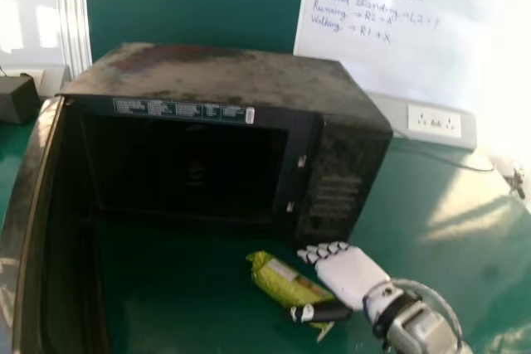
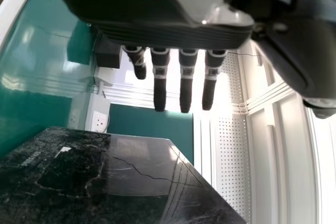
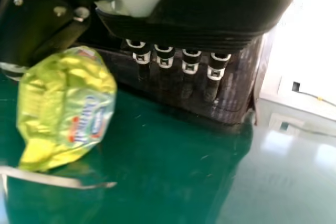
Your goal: Put biscuit inside oven
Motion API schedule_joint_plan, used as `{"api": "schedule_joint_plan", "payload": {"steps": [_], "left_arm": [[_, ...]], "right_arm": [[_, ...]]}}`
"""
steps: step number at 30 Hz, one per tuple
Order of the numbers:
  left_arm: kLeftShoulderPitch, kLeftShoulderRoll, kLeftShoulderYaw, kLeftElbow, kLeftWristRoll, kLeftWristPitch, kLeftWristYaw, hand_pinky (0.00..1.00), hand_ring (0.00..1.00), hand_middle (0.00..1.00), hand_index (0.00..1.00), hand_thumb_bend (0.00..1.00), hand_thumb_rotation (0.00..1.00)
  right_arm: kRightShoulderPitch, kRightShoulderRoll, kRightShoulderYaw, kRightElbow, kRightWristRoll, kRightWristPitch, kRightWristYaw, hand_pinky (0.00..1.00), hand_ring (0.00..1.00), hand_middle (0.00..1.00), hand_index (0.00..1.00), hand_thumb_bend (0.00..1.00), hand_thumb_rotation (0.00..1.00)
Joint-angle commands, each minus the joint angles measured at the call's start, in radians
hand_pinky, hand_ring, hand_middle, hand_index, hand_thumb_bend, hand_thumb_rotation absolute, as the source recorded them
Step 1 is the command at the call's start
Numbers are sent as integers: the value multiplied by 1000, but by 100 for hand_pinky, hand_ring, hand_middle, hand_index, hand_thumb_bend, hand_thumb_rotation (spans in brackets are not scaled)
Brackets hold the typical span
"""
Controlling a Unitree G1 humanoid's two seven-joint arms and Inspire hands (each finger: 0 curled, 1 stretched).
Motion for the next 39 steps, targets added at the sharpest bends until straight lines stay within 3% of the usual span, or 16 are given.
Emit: {"api": "schedule_joint_plan", "payload": {"steps": [1, 13, 19, 29, 39], "left_arm": [[16, -44, -3, -3, 2, -9, -1, 89, 83, 85, 85, 94, 68], [14, -48, -10, -7, -2, -11, 2, 85, 81, 84, 84, 91, 65], [12, -49, -9, -4, 4, -18, 4, 89, 83, 85, 85, 90, 66], [20, -54, -8, 1, 13, -28, 4, 86, 81, 84, 82, 90, 61], [30, -61, -23, -2, 28, -60, 0, 88, 81, 83, 83, 89, 57]], "right_arm": [[31, 2, -22, -59, 22, 24, 32, 100, 100, 100, 100, 100, 85], [108, 1, -82, -186, 77, 53, 101, 100, 100, 100, 100, 100, 84], [114, 11, -81, -190, 96, 51, 105, 100, 100, 100, 100, 100, 84], [102, 65, -56, -99, 81, 37, 23, 100, 100, 100, 100, 100, 84], [60, 70, -21, -31, 63, 36, 40, 100, 100, 100, 100, 100, 84]]}}
